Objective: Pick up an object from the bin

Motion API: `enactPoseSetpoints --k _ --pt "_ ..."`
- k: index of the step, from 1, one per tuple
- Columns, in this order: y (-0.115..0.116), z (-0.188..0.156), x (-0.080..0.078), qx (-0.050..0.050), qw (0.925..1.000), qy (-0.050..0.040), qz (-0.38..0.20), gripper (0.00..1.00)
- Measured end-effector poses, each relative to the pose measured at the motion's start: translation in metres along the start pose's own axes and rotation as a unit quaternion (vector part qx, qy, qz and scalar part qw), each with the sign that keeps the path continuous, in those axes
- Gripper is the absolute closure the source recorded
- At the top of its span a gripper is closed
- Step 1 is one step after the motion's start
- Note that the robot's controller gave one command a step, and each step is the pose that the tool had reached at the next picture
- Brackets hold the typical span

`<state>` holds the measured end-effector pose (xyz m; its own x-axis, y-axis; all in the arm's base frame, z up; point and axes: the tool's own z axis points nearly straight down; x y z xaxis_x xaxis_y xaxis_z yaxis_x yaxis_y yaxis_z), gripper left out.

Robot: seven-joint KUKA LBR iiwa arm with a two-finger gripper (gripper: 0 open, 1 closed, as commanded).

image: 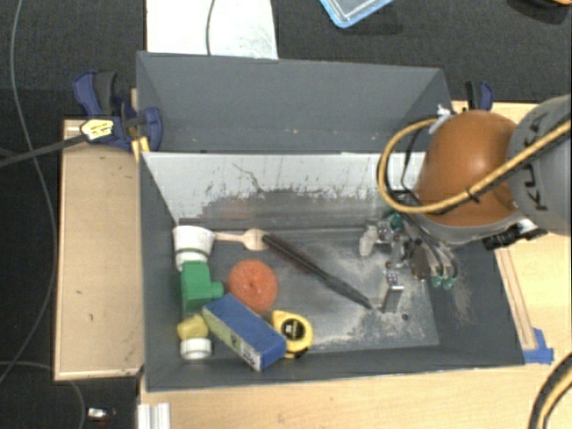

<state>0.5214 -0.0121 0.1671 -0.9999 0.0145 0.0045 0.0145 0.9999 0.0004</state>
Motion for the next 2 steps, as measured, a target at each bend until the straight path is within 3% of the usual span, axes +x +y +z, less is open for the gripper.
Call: enactPoseSetpoints --k 1,2 --pt "0.0 -0.003 -0.002 0.0 1.0 -0.0036 0.0 0.0" --pt "0.022 0.018 0.019 0.0 0.9995 -0.0063 0.032 0.0"
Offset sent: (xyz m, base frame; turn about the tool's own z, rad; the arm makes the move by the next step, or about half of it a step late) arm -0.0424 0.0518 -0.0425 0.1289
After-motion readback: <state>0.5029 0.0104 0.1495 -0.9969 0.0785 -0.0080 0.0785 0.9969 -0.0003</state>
